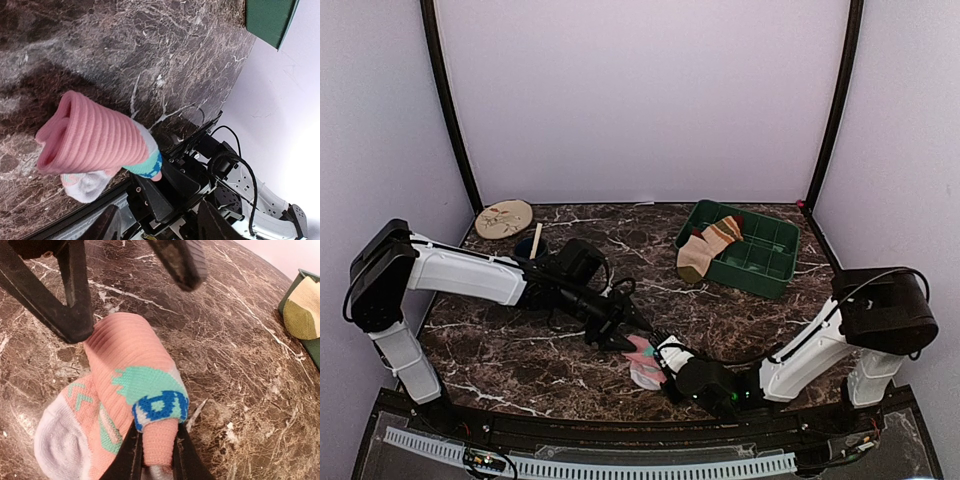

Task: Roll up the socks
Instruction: Roll the sock at the center of the board.

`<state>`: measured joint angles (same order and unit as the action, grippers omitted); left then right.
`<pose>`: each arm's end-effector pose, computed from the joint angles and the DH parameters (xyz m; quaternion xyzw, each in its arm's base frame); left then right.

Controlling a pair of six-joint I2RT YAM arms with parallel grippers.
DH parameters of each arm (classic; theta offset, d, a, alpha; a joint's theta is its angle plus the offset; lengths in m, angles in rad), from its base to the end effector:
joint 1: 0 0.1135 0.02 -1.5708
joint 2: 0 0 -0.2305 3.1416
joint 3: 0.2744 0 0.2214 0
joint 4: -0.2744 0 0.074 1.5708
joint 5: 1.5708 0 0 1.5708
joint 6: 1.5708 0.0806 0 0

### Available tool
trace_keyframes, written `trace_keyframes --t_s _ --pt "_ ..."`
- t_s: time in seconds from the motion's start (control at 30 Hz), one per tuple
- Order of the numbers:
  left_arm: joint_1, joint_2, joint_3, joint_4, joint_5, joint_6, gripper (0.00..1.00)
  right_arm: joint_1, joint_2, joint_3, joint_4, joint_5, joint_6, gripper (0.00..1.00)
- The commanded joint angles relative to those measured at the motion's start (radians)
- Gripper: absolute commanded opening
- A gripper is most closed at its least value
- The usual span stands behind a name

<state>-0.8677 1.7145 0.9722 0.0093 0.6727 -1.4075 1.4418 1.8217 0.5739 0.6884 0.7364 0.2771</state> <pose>0.1896 -0.3013 0.1501 0.1005 -0.8669 0.4751 0.1125 0.0942 0.3055 0.0828 -0.3033 0.7776 0.1368 0.5336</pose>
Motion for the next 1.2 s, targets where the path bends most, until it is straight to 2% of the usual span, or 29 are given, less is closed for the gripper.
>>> trace_keyframes --t_s 0.0,0.6,0.73,0.9,1.03,1.1,1.17 --pt "-0.008 0.005 0.033 -0.05 0.035 -0.03 0.56 0.023 0.031 -0.032 0.044 0.089 -0.088 0.0" --pt "-0.03 0.201 0.155 -0.095 0.054 -0.013 0.59 0.068 0.055 -0.066 0.157 0.112 -0.167 0.0" --pt "-0.03 0.215 0.154 -0.096 0.056 -0.014 0.5 0.069 0.057 -0.069 0.163 0.11 -0.17 0.0" --pt "-0.03 0.22 0.136 -0.079 0.061 -0.021 0.33 0.069 0.06 -0.07 0.168 0.11 -0.17 0.0" --pt "-0.035 0.24 0.132 -0.061 0.109 -0.026 0.29 0.07 0.063 -0.063 0.171 0.107 -0.174 0.0" --pt "-0.04 0.258 0.137 -0.053 0.122 -0.029 0.29 0.07 0.066 -0.059 0.173 0.109 -0.178 0.0" --pt "-0.046 0.278 0.151 -0.057 0.139 -0.026 0.43 0.071 0.067 -0.057 0.175 0.111 -0.181 0.0"
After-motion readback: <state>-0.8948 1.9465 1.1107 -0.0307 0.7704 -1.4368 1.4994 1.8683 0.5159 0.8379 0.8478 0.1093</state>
